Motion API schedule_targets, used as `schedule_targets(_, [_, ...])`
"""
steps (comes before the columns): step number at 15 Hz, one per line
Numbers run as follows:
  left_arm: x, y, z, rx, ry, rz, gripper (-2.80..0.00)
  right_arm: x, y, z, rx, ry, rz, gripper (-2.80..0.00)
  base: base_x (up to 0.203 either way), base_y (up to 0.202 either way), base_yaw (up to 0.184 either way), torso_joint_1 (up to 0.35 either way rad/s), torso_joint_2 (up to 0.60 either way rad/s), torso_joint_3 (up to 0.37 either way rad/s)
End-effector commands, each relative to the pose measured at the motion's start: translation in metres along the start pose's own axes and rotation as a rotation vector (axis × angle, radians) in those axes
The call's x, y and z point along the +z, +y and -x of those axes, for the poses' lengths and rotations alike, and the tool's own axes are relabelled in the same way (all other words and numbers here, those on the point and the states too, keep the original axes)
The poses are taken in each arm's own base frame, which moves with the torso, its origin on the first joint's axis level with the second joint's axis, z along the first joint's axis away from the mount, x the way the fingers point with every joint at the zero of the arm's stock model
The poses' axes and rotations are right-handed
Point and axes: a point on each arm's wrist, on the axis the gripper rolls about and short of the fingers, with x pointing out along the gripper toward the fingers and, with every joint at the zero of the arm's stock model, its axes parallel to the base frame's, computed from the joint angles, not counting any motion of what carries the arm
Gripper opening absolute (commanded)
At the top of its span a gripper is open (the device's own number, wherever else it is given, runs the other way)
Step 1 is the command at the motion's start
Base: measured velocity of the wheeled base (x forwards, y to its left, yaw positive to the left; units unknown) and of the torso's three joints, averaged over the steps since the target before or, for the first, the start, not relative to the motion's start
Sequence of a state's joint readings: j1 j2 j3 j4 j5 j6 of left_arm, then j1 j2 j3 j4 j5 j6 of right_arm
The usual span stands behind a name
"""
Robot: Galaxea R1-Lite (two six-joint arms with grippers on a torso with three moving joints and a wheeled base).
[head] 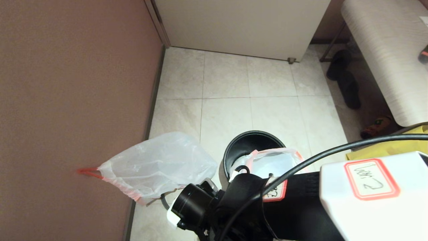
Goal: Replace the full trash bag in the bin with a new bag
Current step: Put the new garbage bag on the trash can
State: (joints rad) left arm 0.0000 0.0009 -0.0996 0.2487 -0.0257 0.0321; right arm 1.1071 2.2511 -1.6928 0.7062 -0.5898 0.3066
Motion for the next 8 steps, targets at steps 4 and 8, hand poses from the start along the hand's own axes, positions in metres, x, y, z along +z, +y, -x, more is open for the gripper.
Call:
schedule_targets(4, [0.0,0.0,0.0,0.0,0.002,0.0,-2.8,0.008,-0.053,0.009,-0.033,-0.012,-0.209,0.0,0.0,0.0,0.0,0.0,0.0,0.0])
schedule_targets(8, [0.0,0.0,0.0,0.0,0.002,0.0,-2.8,0.0,-0.074,-0.006,-0.071,0.024,-0.35,0.0,0.0,0.0,0.0,0.0,0.0,0.0])
